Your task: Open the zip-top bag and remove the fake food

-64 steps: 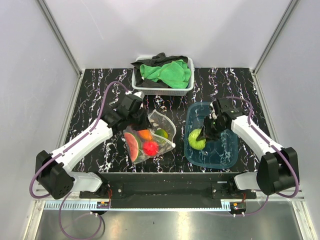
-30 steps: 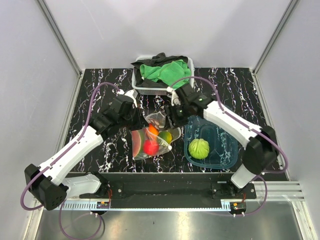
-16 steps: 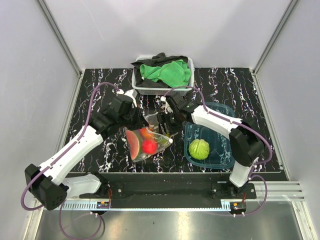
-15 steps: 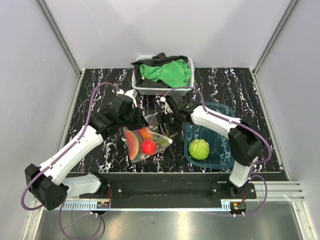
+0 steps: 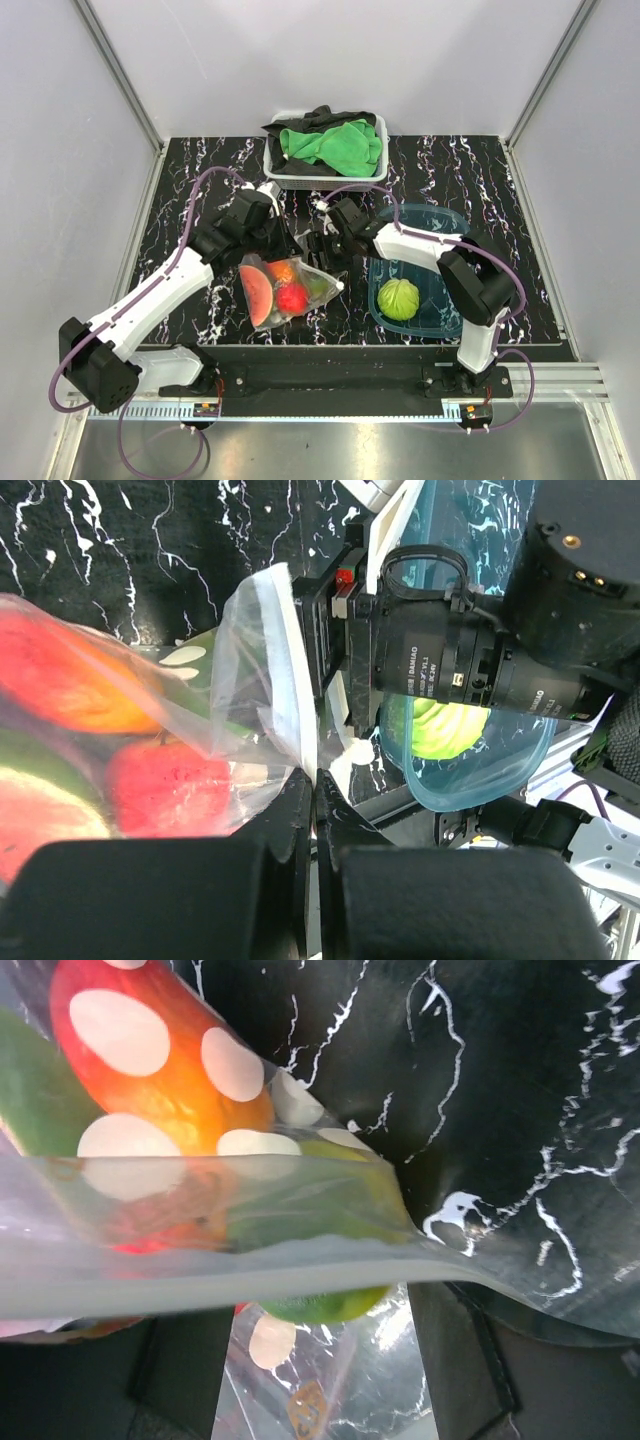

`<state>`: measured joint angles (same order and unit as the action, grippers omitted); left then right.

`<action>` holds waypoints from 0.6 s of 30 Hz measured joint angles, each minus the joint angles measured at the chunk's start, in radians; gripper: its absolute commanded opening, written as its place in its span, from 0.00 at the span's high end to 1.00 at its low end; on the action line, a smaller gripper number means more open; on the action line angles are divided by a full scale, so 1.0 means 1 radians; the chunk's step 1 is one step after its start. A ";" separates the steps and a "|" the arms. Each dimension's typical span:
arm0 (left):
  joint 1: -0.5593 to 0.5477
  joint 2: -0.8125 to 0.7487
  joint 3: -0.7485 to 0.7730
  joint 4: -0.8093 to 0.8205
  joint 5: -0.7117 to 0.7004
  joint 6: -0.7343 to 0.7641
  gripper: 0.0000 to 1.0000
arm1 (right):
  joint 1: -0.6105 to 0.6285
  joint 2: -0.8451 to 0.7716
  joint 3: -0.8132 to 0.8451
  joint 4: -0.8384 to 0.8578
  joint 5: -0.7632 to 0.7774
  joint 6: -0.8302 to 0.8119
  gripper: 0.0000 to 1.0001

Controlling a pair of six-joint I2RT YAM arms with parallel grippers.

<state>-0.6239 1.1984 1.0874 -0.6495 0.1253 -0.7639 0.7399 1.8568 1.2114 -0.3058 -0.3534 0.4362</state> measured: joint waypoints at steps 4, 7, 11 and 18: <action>0.000 0.002 -0.034 0.025 0.010 -0.014 1.00 | 0.008 0.004 -0.021 0.039 -0.016 0.022 0.25; 0.000 0.002 -0.059 0.037 0.014 -0.024 1.00 | 0.012 0.023 -0.022 0.063 -0.030 0.029 0.32; 0.000 0.002 -0.078 0.048 0.018 -0.032 1.00 | 0.014 0.034 -0.022 0.089 -0.050 0.042 0.59; 0.000 -0.003 -0.121 0.067 0.017 -0.044 1.00 | 0.014 -0.003 -0.020 0.100 -0.076 0.059 0.96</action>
<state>-0.6239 1.1954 0.9665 -0.5827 0.1425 -0.8082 0.7540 1.8542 1.1912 -0.2054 -0.4294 0.4950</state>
